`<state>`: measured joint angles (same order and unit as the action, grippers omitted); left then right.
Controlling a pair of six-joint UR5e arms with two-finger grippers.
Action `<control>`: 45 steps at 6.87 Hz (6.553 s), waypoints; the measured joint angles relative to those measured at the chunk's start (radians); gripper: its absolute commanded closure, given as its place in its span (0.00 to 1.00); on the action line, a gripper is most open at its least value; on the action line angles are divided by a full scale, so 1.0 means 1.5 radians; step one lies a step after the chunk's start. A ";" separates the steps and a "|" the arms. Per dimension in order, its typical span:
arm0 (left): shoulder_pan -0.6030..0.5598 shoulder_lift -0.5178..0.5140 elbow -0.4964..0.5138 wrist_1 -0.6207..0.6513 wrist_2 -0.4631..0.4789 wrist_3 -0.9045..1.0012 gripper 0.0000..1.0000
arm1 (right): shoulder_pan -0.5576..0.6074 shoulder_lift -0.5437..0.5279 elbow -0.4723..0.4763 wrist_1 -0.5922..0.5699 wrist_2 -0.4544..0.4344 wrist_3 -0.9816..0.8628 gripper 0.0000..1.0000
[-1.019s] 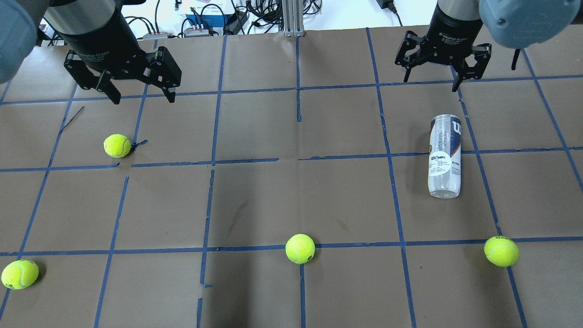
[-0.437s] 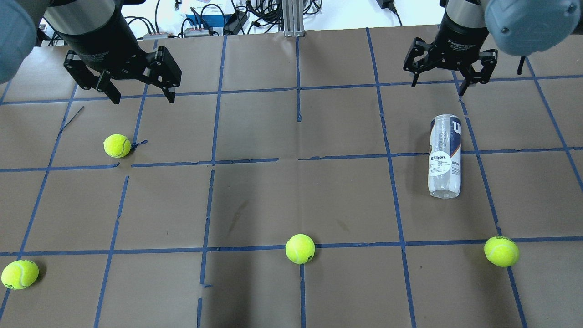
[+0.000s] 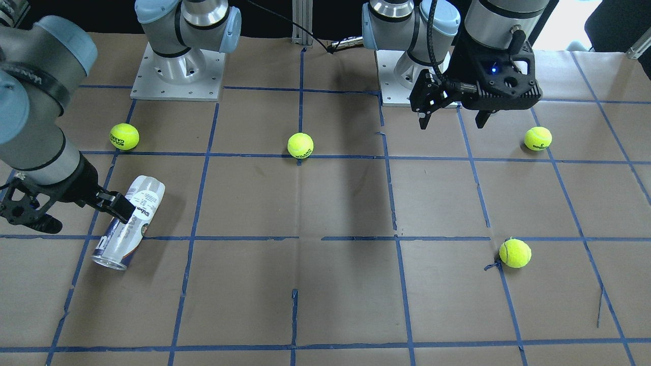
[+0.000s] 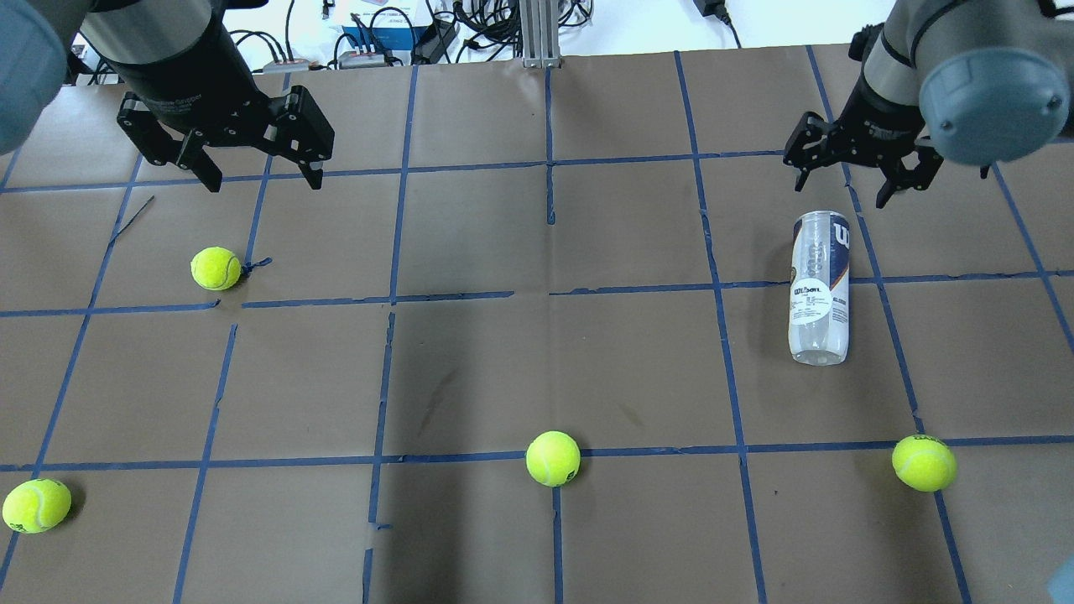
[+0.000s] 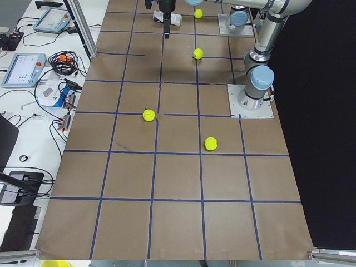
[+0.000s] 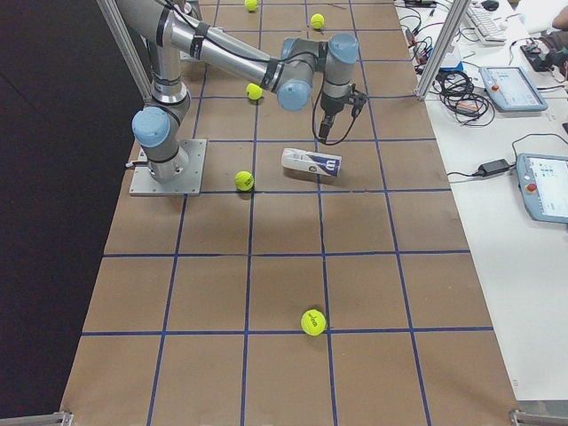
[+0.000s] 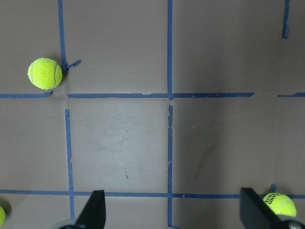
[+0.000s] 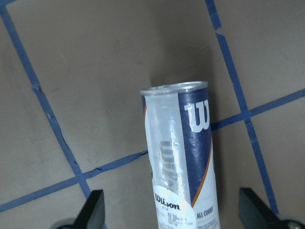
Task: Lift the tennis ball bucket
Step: 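Lower the right gripper onto the Wilson can and close around it, then lift the can with the right gripper and carry it toward the left gripper, then lower the can onto the table and open the right gripper, then move the left gripper to the can's open end while the right gripper withdraws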
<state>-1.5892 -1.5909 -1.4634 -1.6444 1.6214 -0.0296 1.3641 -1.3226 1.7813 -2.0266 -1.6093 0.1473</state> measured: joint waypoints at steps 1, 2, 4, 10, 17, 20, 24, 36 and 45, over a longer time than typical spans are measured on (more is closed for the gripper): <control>0.000 0.000 0.000 0.000 0.000 0.000 0.00 | -0.007 0.023 0.035 -0.059 0.002 -0.013 0.00; 0.000 0.000 0.000 0.000 0.000 0.000 0.00 | -0.012 0.041 0.051 -0.087 0.004 -0.025 0.00; 0.000 0.000 0.000 0.000 0.000 0.000 0.00 | -0.016 0.073 0.058 -0.115 0.005 -0.034 0.00; 0.000 0.000 0.000 0.000 0.000 0.000 0.00 | -0.017 0.096 0.052 -0.130 0.005 -0.044 0.24; 0.001 -0.001 0.001 0.005 -0.001 0.000 0.00 | 0.232 0.099 -0.159 -0.128 0.005 -0.341 0.21; 0.001 -0.002 0.001 0.005 -0.001 0.000 0.00 | 0.317 0.172 -0.247 -0.162 0.016 -0.506 0.27; 0.001 -0.002 0.001 0.005 -0.001 0.000 0.00 | 0.356 0.255 -0.290 -0.215 0.031 -0.638 0.27; 0.009 -0.009 0.011 0.006 -0.016 0.006 0.00 | 0.389 0.304 -0.263 -0.244 0.038 -0.743 0.00; 0.041 -0.427 0.177 0.205 -0.326 0.042 0.00 | 0.217 0.064 -0.239 0.049 0.027 -0.272 0.00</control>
<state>-1.5279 -2.2318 -1.1977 -1.3369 1.1322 0.0340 1.6893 -1.2271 1.4221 -1.9526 -1.5688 -0.2600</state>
